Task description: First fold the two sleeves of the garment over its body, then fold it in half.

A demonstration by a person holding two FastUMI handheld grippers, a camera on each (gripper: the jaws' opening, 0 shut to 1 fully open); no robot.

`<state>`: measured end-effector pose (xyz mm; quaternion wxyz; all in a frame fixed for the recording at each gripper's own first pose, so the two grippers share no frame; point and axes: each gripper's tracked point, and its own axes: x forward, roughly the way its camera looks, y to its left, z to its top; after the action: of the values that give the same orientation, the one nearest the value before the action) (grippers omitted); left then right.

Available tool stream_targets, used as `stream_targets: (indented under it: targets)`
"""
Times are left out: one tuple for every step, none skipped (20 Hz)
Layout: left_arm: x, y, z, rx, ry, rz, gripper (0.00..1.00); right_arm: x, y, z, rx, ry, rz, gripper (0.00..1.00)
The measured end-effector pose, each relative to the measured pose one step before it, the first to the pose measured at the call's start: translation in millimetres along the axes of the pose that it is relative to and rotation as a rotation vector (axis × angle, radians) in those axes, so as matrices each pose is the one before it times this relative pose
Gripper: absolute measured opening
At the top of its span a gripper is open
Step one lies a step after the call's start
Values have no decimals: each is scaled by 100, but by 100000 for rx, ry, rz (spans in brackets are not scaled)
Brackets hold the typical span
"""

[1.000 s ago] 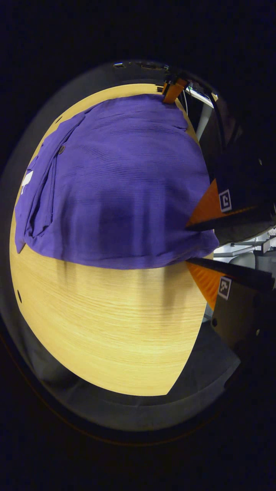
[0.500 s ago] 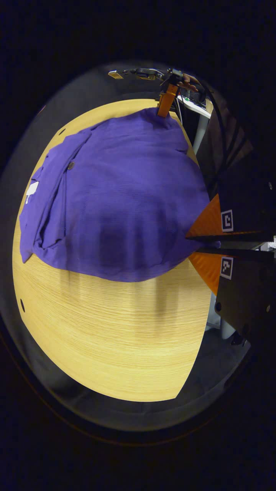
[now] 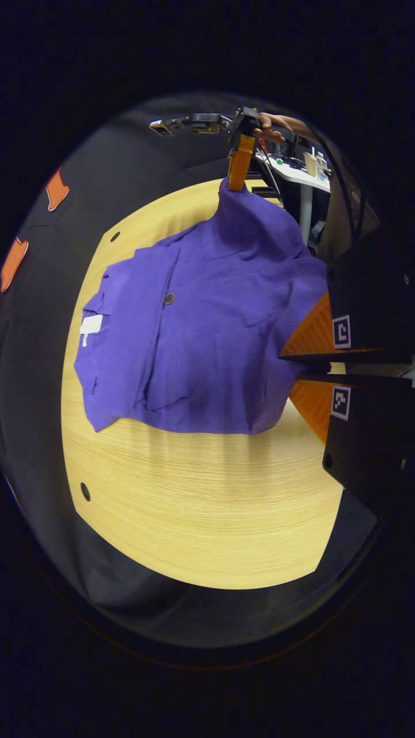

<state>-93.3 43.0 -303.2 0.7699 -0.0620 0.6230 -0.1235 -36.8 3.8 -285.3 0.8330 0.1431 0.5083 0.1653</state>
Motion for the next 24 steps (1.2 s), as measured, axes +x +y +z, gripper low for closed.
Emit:
stream_targets:
  targets:
    - [-298,17,924,1330,-1488,35,10,-221,247,1028,-1534,-1587,-420,5]
    - [-319,50,1119,1218,-1191,263,10,-140,241,877,-1476,-1344,-81,5]
    - [-193,116,1257,775,-1518,69,10,-58,138,891,-1333,-1095,-436,5]
    - [-211,48,1290,1044,-1314,-218,10,-49,208,885,-1393,-891,-292,5]
    - [-149,-9,1196,894,-1437,-142,10,-225,-203,675,-1398,-883,-702,5]
    - [-266,79,1248,793,-1335,199,10,-84,23,1007,-1230,-714,-474,5]
    - [-184,179,981,927,-1179,431,10,59,165,1005,-1112,-1227,-498,5]
    - [-230,307,1258,872,-1350,590,10,161,149,984,-818,-910,-232,5]
    - [-138,-11,1237,653,-903,-217,10,101,-26,942,-1115,-1115,-327,5]
    - [-1,-40,1067,169,-348,-22,10,70,-187,865,-1171,-703,-810,5]
    - [-74,-21,1009,694,-849,-420,10,99,-90,920,-1345,-548,-682,4]
    - [-39,87,997,417,-349,267,10,20,-78,804,-1483,-629,-657,5]
    - [113,129,1253,862,-954,101,10,265,-123,852,-1746,-561,-225,5]
    - [189,178,1201,480,-359,5,10,303,-114,901,-1203,-425,-555,5]
    - [299,51,1161,403,-452,-104,10,264,-172,997,-1122,-440,-345,5]
    - [332,173,1066,213,258,-438,9,303,-322,1143,-987,-286,-456,4]
    - [259,284,1028,156,235,366,10,471,-222,853,-1006,701,-487,4]
    - [440,311,1262,1459,379,126,9,571,-396,1096,-783,-28,-646,4]
    - [348,497,1312,1002,169,1308,10,302,-381,947,-523,210,-443,4]
    - [542,507,1409,1262,185,921,9,586,-365,1306,-358,-211,-282,4]
    - [479,579,1014,464,212,1023,9,431,-471,1040,-212,74,-273,4]
    - [564,549,1351,-37,471,670,9,590,-473,982,-524,312,-509,4]
    - [733,542,1133,-386,512,393,9,587,-610,948,-503,133,-886,4]
    - [658,387,1170,-883,1199,311,9,653,-541,993,-397,330,-770,4]
